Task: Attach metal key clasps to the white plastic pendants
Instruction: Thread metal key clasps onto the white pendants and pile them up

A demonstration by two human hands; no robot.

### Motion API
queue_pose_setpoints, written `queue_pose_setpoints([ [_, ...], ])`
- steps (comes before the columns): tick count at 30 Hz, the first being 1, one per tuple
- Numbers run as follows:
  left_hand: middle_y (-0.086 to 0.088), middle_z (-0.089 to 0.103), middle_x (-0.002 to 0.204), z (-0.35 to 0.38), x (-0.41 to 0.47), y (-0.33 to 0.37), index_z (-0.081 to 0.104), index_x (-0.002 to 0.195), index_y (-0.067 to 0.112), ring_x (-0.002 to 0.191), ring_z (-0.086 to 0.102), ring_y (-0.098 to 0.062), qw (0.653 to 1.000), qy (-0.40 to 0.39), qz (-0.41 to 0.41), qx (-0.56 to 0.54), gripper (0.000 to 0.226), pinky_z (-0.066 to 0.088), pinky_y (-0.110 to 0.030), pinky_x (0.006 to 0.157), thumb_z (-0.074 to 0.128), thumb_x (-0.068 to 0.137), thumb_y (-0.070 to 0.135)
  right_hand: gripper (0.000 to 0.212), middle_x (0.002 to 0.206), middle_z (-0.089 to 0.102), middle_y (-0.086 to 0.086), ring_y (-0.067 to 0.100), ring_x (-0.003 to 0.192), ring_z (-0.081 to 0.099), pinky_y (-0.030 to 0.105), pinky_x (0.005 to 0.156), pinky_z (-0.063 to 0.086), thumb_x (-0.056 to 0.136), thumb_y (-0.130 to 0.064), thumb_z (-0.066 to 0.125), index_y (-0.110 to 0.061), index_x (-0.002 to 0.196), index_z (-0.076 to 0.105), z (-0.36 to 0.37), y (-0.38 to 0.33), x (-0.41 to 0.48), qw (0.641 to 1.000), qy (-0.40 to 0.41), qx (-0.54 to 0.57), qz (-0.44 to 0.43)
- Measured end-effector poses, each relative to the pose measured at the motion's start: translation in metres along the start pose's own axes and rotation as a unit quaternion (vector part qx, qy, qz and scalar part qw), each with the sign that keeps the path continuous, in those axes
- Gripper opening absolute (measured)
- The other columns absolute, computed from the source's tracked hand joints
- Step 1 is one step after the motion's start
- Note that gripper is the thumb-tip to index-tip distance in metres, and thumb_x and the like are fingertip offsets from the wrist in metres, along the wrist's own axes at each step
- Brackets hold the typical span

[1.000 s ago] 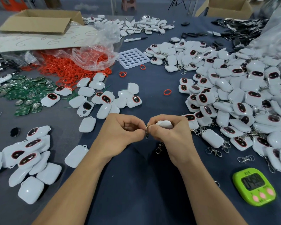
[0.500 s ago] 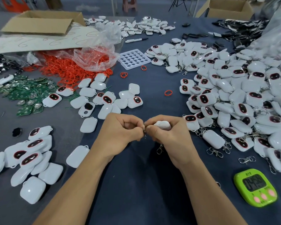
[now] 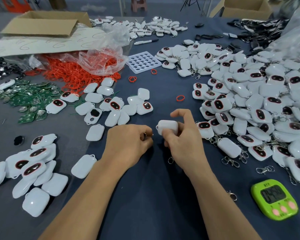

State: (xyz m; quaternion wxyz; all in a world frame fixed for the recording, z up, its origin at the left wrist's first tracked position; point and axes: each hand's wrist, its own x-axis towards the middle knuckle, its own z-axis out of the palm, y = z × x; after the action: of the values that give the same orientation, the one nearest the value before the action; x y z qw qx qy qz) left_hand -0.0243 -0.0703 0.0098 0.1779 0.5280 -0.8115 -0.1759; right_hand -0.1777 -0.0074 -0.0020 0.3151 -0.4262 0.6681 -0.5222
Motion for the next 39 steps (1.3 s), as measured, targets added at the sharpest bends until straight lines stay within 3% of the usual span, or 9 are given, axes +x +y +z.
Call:
queue_pose_setpoints([
  [5,0.015,0.057,0.059,-0.004,0.000,-0.001,0.074,0.089,0.042,0.063,0.054,-0.001,0.999,-0.036,0.013,-0.019,0.009,0.032,-0.015,0.054,0.071,0.083,0.036,0.015,0.059,0.063,-0.004,0.007,0.047,0.039,0.020,0.043,0.036,0.091,-0.017,0.063,-0.031,0.089,0.060,0.003,-0.003,0.008,0.999,-0.016,-0.028,-0.018],
  [12,0.024,0.055,0.055,-0.006,0.000,-0.003,0.076,0.096,0.045,0.065,0.053,0.007,0.998,-0.054,0.023,-0.029,0.016,0.034,-0.014,0.054,0.069,0.087,0.035,0.018,0.073,0.064,0.002,0.008,0.053,0.043,0.020,0.048,0.037,0.093,-0.015,0.062,-0.033,0.091,0.060,0.002,-0.001,0.011,0.994,-0.039,-0.091,-0.035],
  [18,0.016,0.061,0.066,-0.009,0.002,-0.001,0.076,0.102,0.044,0.068,0.058,-0.005,0.996,-0.080,0.025,-0.010,0.018,0.049,-0.026,0.067,0.065,0.090,0.037,0.021,0.060,0.055,-0.002,0.010,0.052,0.041,0.025,0.047,0.037,0.094,-0.012,0.063,-0.032,0.087,0.059,0.001,-0.005,0.012,0.991,-0.057,-0.116,-0.046],
  [22,0.014,0.067,0.074,-0.009,0.002,0.001,0.076,0.100,0.040,0.073,0.061,-0.005,0.997,-0.073,0.014,-0.013,0.014,0.050,-0.025,0.068,0.066,0.089,0.037,0.019,0.064,0.059,-0.001,0.008,0.053,0.043,0.021,0.047,0.037,0.093,-0.016,0.065,-0.033,0.085,0.061,-0.002,-0.006,0.013,0.989,-0.075,-0.120,-0.043],
  [24,0.017,0.064,0.068,-0.007,0.002,0.002,0.076,0.095,0.038,0.068,0.060,-0.004,0.998,-0.062,0.003,-0.016,0.011,0.048,-0.024,0.064,0.068,0.087,0.039,0.018,0.065,0.061,0.002,0.008,0.051,0.043,0.023,0.048,0.039,0.093,-0.018,0.066,-0.034,0.086,0.061,-0.004,-0.004,0.012,0.989,-0.078,-0.116,-0.042],
  [27,0.018,0.059,0.057,-0.003,0.001,0.001,0.075,0.086,0.039,0.059,0.056,-0.003,0.998,-0.041,-0.009,-0.051,0.004,0.042,-0.020,0.054,0.072,0.084,0.037,0.017,0.066,0.063,0.006,0.016,0.052,0.045,0.034,0.051,0.042,0.092,-0.018,0.065,-0.034,0.088,0.063,-0.004,-0.003,0.010,0.993,-0.084,-0.076,-0.023],
  [32,0.007,0.060,0.057,-0.002,0.001,-0.010,0.077,0.093,0.052,0.052,0.047,-0.003,0.969,-0.040,0.015,-0.245,0.027,0.039,-0.023,0.052,0.078,0.082,0.027,0.022,0.063,0.063,0.011,0.017,0.045,0.044,0.026,0.047,0.038,0.096,-0.005,0.061,-0.024,0.087,0.066,-0.012,-0.008,0.011,0.992,-0.091,0.076,0.034],
  [36,0.002,0.065,0.058,-0.004,0.006,-0.012,0.080,0.085,0.046,0.053,0.049,-0.006,0.943,-0.076,0.029,-0.324,0.014,0.039,-0.021,0.056,0.080,0.081,0.033,0.018,0.065,0.064,0.010,0.015,0.041,0.038,0.020,0.039,0.029,0.101,0.001,0.058,-0.013,0.091,0.065,-0.014,-0.011,0.008,0.967,-0.103,0.220,0.079],
  [39,-0.004,0.064,0.059,-0.006,0.006,-0.014,0.080,0.078,0.042,0.054,0.049,-0.008,0.933,-0.113,0.033,-0.339,0.006,0.041,-0.022,0.056,0.077,0.079,0.037,0.018,0.062,0.062,0.008,0.015,0.041,0.037,0.021,0.039,0.025,0.101,0.002,0.058,-0.012,0.092,0.065,-0.014,-0.011,0.006,0.960,-0.113,0.243,0.084],
])
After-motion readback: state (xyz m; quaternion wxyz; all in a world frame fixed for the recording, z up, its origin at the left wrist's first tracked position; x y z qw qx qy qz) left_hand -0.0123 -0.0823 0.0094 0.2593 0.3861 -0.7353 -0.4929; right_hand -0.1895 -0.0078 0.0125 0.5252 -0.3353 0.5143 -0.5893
